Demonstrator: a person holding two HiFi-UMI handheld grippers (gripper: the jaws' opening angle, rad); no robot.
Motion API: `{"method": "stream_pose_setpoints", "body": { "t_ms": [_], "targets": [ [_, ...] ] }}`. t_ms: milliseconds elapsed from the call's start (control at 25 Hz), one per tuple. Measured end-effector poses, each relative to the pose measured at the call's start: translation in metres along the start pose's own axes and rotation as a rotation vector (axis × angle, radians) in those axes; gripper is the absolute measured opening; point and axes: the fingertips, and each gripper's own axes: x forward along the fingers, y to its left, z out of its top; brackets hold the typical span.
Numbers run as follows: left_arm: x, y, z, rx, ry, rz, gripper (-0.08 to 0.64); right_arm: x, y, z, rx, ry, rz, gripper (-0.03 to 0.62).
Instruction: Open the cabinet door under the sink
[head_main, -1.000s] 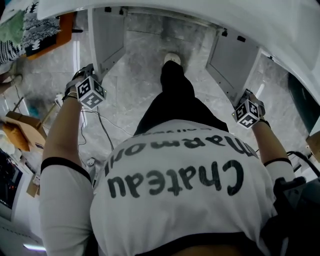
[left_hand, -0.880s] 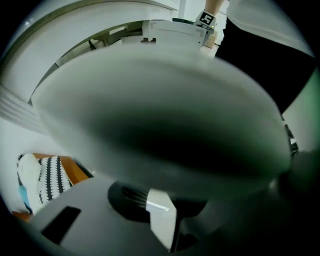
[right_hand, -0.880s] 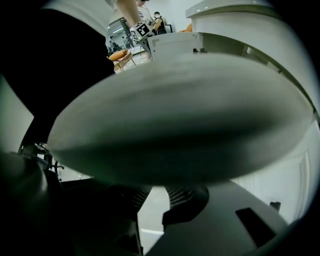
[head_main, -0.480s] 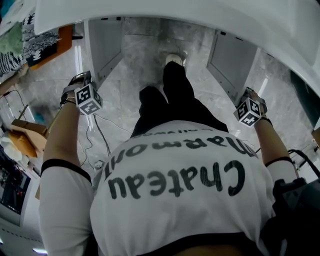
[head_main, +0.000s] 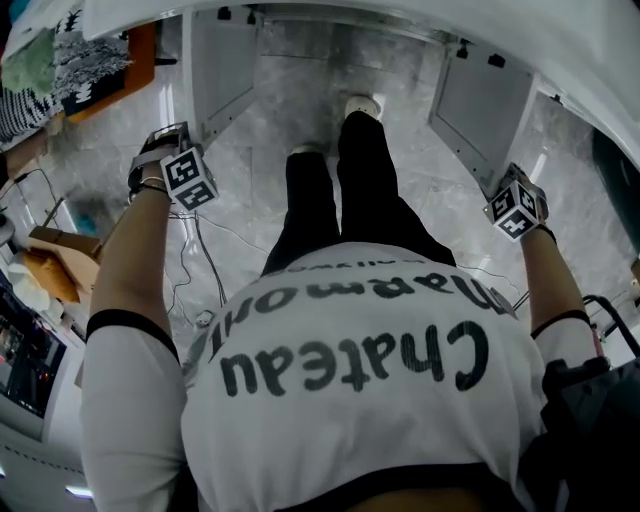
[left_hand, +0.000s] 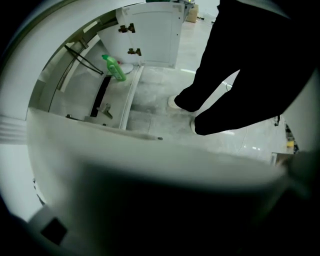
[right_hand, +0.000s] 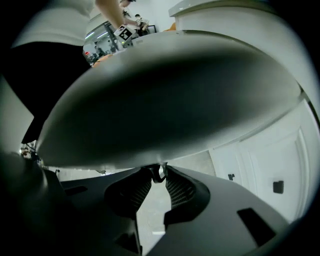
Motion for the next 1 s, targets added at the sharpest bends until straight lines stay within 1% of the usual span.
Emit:
{"method": "stream_pose_setpoints", "body": {
  "t_ms": [40, 160, 280, 400, 480, 640, 720, 800, 840, 920, 1000],
  "targets": [
    [0.0, 0.001, 0.0, -0.031, 0.005, 0.005, 0.046, 0.001, 0.0, 0.0, 0.024, 0.001, -0.006, 0.078],
    [-0.001, 0.0, 0.005, -0.147, -0.004, 0.018, 0.046, 0.002, -0.001, -0.002, 0.056, 0.01, -0.025, 0.08],
    [-0.003, 0.0, 0.002, -0.215, 0.01, 0.033, 0.046, 0.0, -0.005, -0.006, 0.1, 0.034, -0.066, 0.08],
    [-0.006, 0.002, -0.01, -0.259, 0.043, 0.059, 0.041, -0.004, -0.007, -0.012, 0.183, 0.055, -0.098, 0.08],
    [-0.01, 0.007, -0.018, -0.307, 0.052, 0.083, 0.04, -0.005, -0.008, -0.018, 0.247, 0.067, -0.119, 0.066],
    [-0.021, 0.019, -0.032, -0.436, 0.046, 0.156, 0.023, -0.007, -0.009, -0.028, 0.398, 0.082, -0.18, 0.051],
    [-0.028, 0.023, -0.041, -0.515, 0.033, 0.182, 0.017, -0.01, -0.007, -0.029, 0.441, 0.095, -0.206, 0.04],
    [-0.036, 0.028, -0.048, -0.588, 0.009, 0.209, 0.009, -0.015, -0.007, -0.033, 0.487, 0.11, -0.253, 0.012],
    [-0.041, 0.031, -0.05, -0.614, -0.004, 0.225, 0.009, -0.02, -0.007, -0.039, 0.536, 0.118, -0.281, 0.012],
    [-0.05, 0.037, -0.055, -0.659, -0.035, 0.251, 0.008, -0.035, -0.007, -0.056, 0.684, 0.135, -0.337, 0.012],
    [-0.059, 0.04, -0.058, -0.721, -0.076, 0.261, 0.008, -0.053, -0.008, -0.072, 0.829, 0.124, -0.411, 0.012]
  ]
}}
